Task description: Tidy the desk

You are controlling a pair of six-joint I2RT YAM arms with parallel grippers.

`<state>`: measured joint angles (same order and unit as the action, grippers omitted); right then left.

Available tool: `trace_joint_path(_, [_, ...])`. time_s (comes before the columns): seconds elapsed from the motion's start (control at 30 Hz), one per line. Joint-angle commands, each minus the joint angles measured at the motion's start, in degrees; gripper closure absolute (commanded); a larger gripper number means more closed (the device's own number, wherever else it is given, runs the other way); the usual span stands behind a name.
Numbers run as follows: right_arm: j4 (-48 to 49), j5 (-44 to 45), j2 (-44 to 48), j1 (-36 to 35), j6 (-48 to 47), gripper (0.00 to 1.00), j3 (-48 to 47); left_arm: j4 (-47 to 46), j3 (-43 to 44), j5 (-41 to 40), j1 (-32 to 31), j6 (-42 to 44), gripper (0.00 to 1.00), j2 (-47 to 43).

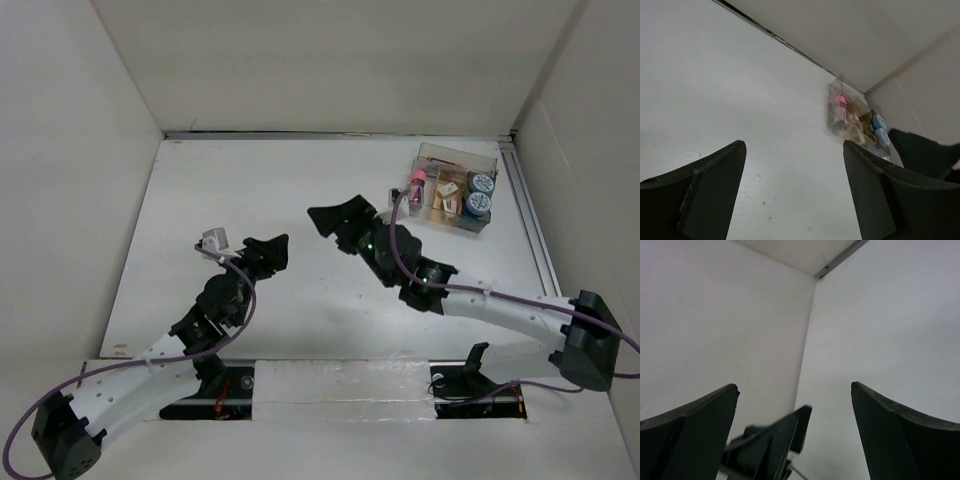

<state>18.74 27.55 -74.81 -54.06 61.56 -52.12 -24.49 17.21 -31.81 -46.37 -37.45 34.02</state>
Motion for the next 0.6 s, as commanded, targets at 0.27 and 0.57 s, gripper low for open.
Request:
trace_joint_path(0.27, [-14.51,23.68,13.36,-23.00,-3.64,0.00,9.66,12.35,3.27,-2.82,0.14,-2.97,0.24,-8.35])
trace_joint_path(0.57, [-16.99,26.34,26.10,-30.14,1.63,0.00,19.85,27.29,1.25,-1.67,0.14,-7.28,0.24,-24.42])
